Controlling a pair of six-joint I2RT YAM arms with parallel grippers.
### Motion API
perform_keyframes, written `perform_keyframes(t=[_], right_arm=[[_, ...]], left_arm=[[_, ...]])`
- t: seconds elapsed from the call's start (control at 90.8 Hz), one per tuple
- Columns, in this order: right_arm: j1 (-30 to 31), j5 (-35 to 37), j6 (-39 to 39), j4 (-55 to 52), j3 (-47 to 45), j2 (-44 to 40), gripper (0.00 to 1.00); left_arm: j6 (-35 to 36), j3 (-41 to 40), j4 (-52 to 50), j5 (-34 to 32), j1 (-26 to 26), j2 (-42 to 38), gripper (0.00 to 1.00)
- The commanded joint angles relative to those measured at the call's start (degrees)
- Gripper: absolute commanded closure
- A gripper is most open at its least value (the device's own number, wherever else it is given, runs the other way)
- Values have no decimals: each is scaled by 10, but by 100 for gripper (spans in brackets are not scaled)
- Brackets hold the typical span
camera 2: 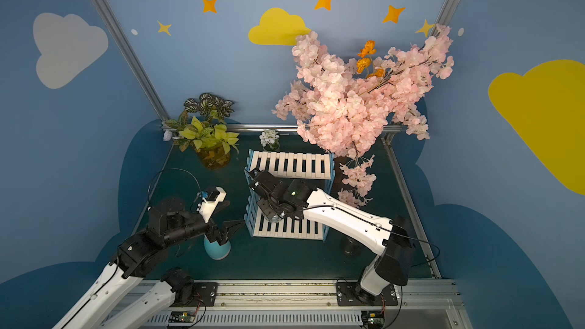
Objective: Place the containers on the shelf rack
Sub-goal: 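Place the container on the shelf.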
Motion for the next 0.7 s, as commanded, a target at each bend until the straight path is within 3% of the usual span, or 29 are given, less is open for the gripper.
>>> perform_keyframes(t=[0.0, 0.694], right_arm=[[-8, 2, 13, 32, 6, 18, 100], [-28, 8, 22, 55, 2, 57, 99]], left_arm=[[-2, -5, 1, 10, 2, -2, 0], [-4, -8, 3, 24, 1, 3, 1]])
